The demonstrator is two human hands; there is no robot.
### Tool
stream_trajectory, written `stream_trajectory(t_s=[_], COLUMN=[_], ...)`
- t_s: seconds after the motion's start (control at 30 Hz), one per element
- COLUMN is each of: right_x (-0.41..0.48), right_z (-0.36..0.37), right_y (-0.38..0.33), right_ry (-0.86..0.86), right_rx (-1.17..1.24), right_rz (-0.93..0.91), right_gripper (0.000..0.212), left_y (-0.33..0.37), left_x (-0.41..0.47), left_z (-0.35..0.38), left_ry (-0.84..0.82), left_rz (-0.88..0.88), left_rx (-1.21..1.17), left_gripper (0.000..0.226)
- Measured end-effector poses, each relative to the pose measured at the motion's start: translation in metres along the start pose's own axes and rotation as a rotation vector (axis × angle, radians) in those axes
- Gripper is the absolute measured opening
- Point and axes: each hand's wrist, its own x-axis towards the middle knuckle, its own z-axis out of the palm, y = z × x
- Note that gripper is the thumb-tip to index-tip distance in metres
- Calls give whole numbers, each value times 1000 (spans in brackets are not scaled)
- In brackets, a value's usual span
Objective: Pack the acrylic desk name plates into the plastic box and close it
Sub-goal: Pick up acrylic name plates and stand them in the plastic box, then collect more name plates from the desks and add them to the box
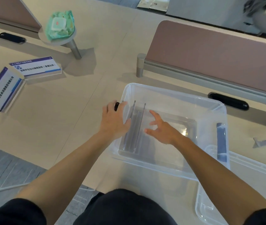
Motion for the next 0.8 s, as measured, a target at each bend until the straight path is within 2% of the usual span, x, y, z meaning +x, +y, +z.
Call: stream_trajectory(t_s=[0.07,0.13,0.23,0.33,0.53,0.8], right_x=[-21,-49,-95,-142,-229,-352], right_z=[-15,-26,-36,-44,-46,-53], right_y=[0,1,2,6,27,124], right_ry=[105,227,387,469,626,726], right_rx=[-50,-66,-88,-146,-116,-28], right_rz=[67,142,261,380,519,582], right_gripper=[64,54,46,42,41,40], left_y=[3,12,35,60,131,254], left_x=[-2,-5,-10,-20,-50,-107], left_z=[0,-2,-4,3,20,72], left_ry=[91,138,40,-12,-194,-356], left_rz=[67,163,354,492,642,777], left_rx=[44,18,-74,-136,-245,-178], left_gripper=[58,52,42,35,31,30])
